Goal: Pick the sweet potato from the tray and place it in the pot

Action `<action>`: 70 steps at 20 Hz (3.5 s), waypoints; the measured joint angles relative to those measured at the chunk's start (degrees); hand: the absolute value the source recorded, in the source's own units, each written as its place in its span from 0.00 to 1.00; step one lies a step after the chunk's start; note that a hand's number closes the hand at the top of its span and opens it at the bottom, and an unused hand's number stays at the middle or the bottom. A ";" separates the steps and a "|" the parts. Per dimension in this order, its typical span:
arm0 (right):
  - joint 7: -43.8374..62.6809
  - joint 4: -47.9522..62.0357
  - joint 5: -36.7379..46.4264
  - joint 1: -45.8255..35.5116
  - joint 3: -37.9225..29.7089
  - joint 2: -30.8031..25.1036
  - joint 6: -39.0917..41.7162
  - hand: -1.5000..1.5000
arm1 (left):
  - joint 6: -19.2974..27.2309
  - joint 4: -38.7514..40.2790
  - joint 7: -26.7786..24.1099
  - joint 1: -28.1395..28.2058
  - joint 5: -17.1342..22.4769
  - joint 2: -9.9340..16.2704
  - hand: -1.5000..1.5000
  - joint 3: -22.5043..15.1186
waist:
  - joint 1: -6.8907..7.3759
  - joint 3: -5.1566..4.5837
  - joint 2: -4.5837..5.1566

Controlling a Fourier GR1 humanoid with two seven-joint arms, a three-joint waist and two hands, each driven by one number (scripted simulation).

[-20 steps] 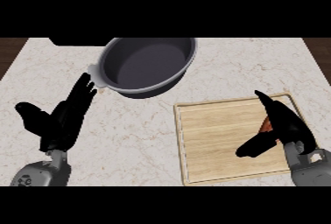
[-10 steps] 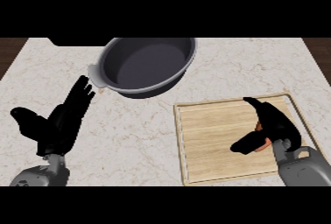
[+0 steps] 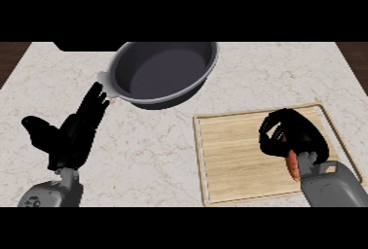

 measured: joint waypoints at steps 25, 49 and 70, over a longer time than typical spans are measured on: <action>-29.37 15.53 11.82 -27.77 -0.76 -1.65 -0.63 1.00 | -0.82 -1.66 1.89 0.17 -0.25 -0.40 0.50 0.91 | 0.02 0.01 -0.16; -29.52 37.68 12.93 -58.78 -10.68 12.90 -3.80 1.00 | -2.40 0.32 0.51 -1.06 -1.16 -1.84 0.50 0.93 | 1.38 -0.05 0.34; -41.60 70.86 1.83 -64.29 -21.91 20.09 -15.85 0.00 | -3.40 0.44 0.89 -2.11 -1.75 -2.23 0.50 0.42 | 3.45 -0.04 1.02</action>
